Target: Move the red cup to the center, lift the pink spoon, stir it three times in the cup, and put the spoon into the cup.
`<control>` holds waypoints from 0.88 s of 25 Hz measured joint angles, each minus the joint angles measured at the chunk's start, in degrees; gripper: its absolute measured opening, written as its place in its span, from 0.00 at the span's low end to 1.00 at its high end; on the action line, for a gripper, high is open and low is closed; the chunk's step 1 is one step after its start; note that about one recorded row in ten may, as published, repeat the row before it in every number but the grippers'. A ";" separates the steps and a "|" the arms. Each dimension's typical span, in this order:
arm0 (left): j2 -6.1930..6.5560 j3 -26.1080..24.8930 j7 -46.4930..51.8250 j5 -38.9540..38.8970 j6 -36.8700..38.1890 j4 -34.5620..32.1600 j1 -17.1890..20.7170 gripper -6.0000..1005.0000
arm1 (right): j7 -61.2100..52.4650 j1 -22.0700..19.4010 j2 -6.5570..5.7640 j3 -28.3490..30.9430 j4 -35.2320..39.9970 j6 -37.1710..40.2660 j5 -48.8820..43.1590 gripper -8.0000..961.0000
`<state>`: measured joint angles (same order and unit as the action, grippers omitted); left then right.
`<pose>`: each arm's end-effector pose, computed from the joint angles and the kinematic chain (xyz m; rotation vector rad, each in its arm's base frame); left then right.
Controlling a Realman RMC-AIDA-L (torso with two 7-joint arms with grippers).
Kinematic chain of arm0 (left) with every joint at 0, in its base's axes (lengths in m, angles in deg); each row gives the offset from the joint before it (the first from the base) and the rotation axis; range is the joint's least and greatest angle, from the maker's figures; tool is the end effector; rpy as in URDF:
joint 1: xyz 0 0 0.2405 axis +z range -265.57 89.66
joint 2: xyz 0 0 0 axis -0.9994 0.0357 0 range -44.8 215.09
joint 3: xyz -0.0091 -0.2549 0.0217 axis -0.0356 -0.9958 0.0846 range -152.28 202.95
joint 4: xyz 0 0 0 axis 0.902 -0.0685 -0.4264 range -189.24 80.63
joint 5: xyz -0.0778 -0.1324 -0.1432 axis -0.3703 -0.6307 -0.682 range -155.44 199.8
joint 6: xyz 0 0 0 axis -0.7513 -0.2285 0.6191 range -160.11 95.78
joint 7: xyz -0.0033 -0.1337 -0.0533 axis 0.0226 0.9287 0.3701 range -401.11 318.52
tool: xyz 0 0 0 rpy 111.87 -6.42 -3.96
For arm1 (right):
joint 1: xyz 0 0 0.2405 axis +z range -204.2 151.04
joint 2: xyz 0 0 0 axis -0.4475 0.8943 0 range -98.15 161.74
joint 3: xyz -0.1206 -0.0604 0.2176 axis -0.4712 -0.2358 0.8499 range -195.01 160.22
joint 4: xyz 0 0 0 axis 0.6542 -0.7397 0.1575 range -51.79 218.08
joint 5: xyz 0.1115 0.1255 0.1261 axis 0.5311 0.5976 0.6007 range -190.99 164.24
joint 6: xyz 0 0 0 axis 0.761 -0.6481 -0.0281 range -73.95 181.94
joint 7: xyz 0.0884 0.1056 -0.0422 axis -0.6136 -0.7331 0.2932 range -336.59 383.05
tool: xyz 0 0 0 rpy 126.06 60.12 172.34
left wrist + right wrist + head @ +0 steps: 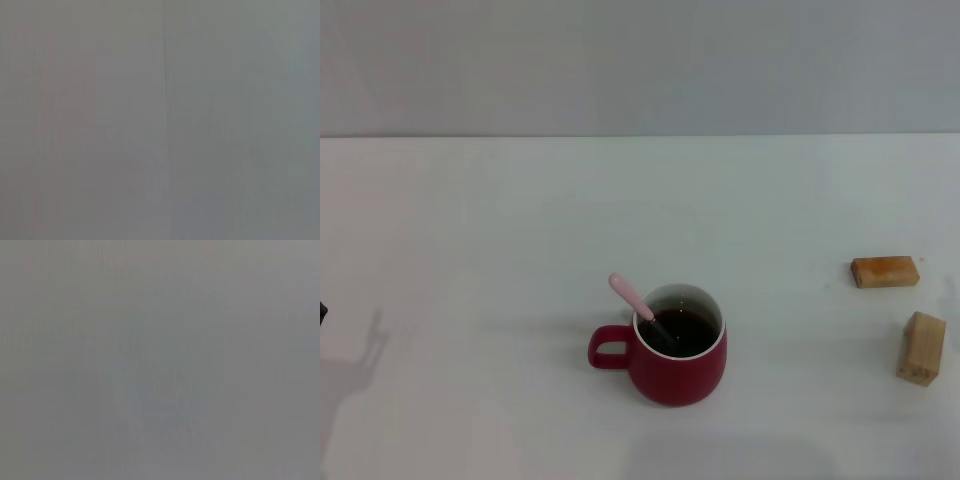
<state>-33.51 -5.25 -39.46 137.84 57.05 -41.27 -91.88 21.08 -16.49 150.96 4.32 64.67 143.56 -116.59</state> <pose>-0.3680 0.1926 0.0014 -1.4105 -0.4623 -0.6765 0.3352 0.2288 -0.0110 -1.3660 0.4992 0.8369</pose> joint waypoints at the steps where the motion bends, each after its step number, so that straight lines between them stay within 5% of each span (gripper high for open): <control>1: 0.00 0.00 0.00 0.00 0.00 0.00 0.00 0.85 | 0.00 0.00 0.01 -0.01 0.02 0.01 0.00 0.65; 22: 0.00 -0.11 -1.23 0.01 -0.45 0.94 0.27 0.85 | 0.04 -0.40 0.11 -0.53 0.20 0.00 -0.05 0.65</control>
<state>-33.51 -5.36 -40.68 137.85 56.60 -40.33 -91.60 21.13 -16.88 151.07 3.79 64.87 143.56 -116.65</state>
